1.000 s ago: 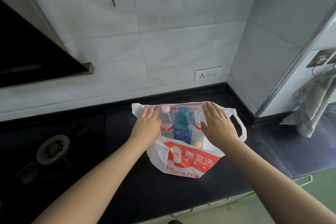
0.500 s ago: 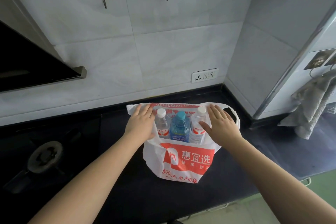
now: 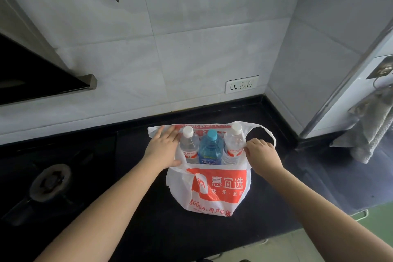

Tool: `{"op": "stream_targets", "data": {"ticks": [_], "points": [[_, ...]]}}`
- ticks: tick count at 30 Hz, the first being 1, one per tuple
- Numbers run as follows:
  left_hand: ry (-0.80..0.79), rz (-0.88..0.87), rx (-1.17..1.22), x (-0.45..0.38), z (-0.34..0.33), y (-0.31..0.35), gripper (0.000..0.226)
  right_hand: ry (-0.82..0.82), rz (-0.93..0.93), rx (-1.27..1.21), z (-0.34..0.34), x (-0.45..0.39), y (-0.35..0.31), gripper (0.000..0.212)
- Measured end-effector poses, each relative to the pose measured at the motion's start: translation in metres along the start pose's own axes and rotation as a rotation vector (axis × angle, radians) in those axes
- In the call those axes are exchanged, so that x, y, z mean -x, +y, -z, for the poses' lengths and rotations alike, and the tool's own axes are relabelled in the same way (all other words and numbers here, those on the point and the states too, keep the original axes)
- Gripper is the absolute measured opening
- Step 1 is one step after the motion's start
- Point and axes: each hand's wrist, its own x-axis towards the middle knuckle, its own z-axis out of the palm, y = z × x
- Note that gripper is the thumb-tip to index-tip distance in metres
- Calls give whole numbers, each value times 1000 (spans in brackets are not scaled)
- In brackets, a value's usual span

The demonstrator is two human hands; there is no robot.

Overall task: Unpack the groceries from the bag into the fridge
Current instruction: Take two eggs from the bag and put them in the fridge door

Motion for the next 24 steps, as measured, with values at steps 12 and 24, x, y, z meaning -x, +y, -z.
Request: {"op": "stream_targets", "data": {"ticks": [12, 24], "points": [[-156, -14, 97, -8, -41, 3, 102, -81, -93, 90, -42, -14, 26, 23], [-366, 23, 156, -2, -90, 22, 99, -298, -113, 152, -76, -14, 32, 27]]}}
